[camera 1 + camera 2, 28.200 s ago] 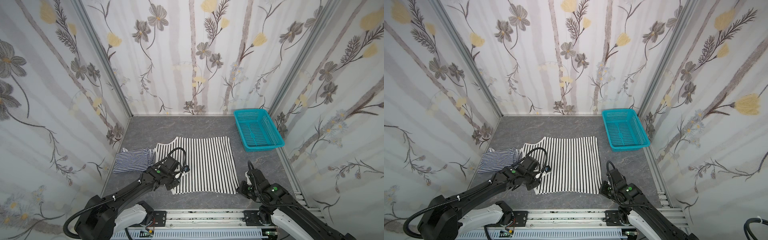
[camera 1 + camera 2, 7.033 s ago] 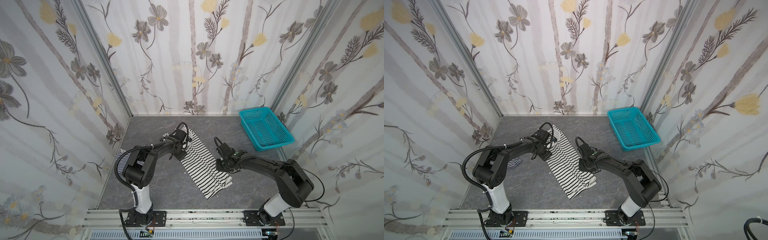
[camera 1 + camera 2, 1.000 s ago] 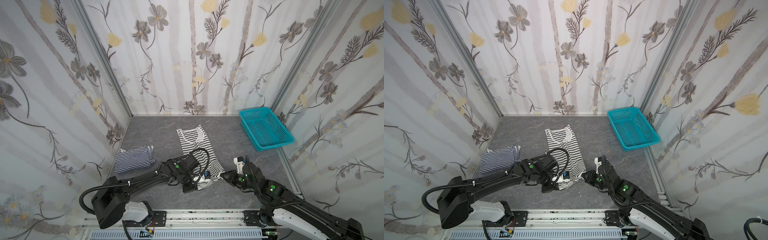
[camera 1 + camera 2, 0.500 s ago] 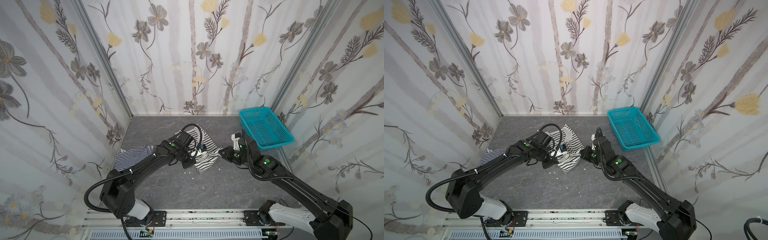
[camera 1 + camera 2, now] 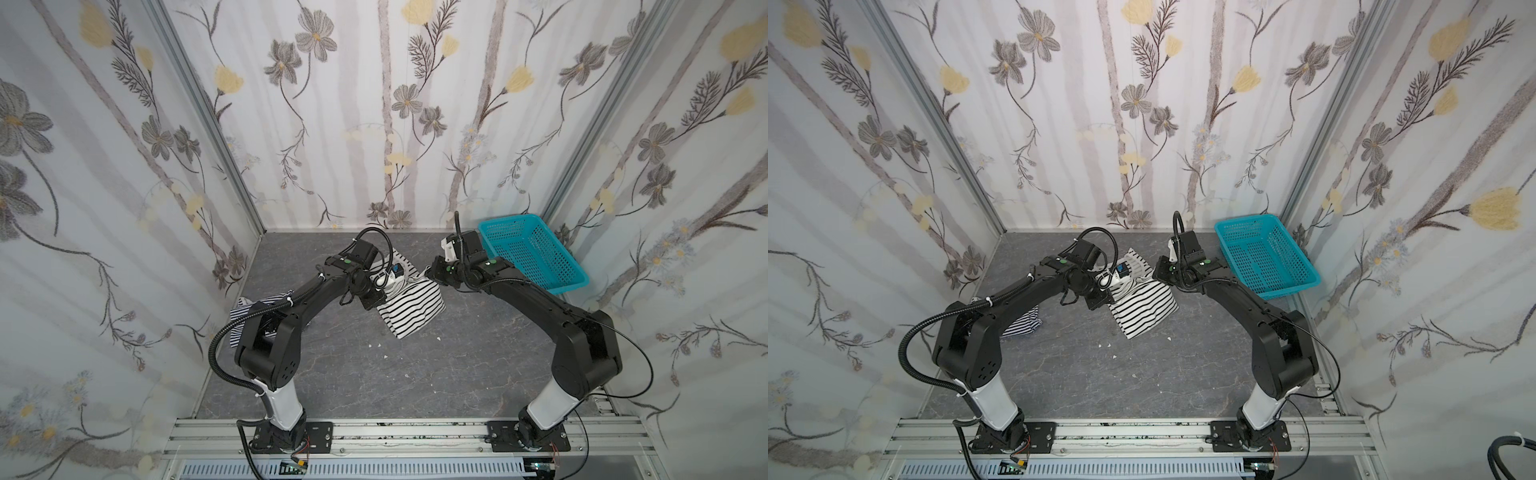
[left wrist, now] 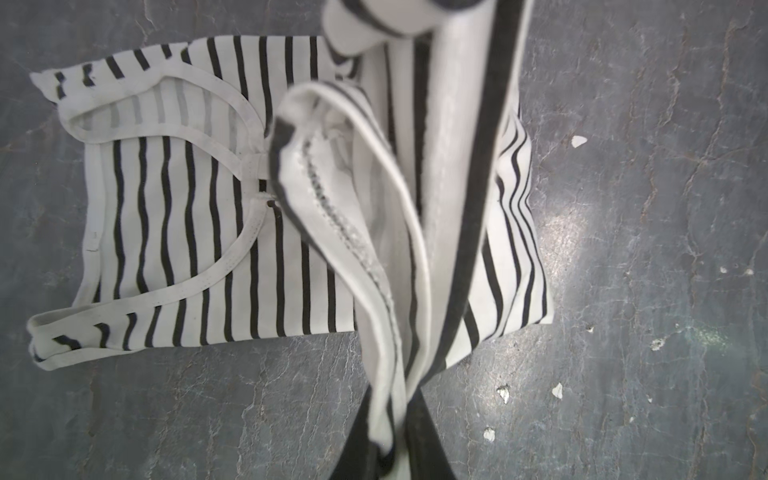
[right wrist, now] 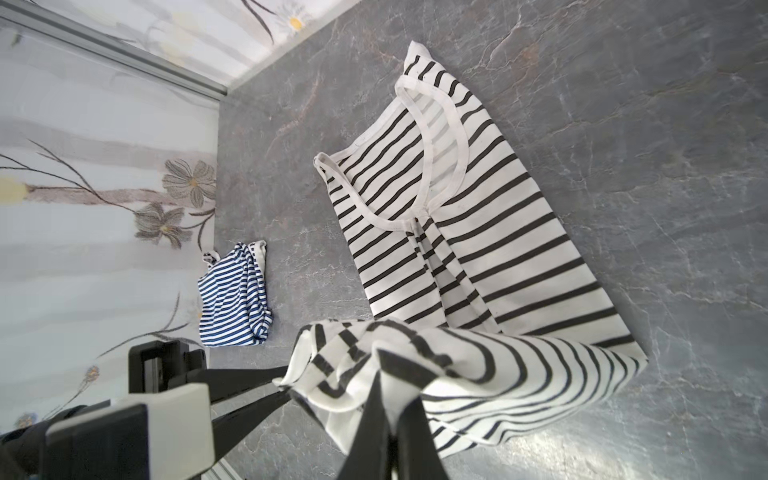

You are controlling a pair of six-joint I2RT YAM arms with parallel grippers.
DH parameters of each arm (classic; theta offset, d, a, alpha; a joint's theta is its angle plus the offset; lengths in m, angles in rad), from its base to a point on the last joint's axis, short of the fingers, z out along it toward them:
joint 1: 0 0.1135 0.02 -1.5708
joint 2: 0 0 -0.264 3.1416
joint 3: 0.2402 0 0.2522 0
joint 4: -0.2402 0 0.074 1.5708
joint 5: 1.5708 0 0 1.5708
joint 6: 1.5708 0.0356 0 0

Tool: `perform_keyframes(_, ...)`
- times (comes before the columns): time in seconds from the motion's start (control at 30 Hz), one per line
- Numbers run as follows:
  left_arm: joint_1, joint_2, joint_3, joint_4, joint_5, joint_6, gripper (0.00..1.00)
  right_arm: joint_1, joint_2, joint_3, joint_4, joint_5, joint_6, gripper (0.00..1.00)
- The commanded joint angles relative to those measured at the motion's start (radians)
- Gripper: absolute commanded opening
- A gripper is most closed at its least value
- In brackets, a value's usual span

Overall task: Fold and stack tank tops
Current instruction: Fold the tank top at the center of the table.

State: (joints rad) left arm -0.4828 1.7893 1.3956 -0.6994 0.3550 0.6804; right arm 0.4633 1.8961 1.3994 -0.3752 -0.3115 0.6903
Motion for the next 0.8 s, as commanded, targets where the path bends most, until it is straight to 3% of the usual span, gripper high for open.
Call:
perform_keyframes(0.0, 0.008, 0.031, 0.006, -0.013, 0.004, 0.020, 0.13, -0.006, 0.079, 0.064, -0.022, -0.035, -0.054, 0.00)
perform_keyframes(0.17, 0.029, 0.095, 0.030, -0.012, -0.001, 0.010, 0.15, -0.020, 0.169, 0.110, -0.027, -0.034, -0.065, 0.00)
perform_keyframes(0.4, 0.068, 0.191, 0.097, -0.006, 0.042, 0.003, 0.25, -0.033, 0.244, 0.134, -0.008, -0.052, -0.076, 0.01)
perform_keyframes(0.77, 0.085, 0.303, 0.181, 0.007, 0.029, -0.015, 0.31, -0.054, 0.331, 0.180, 0.030, -0.075, -0.049, 0.02)
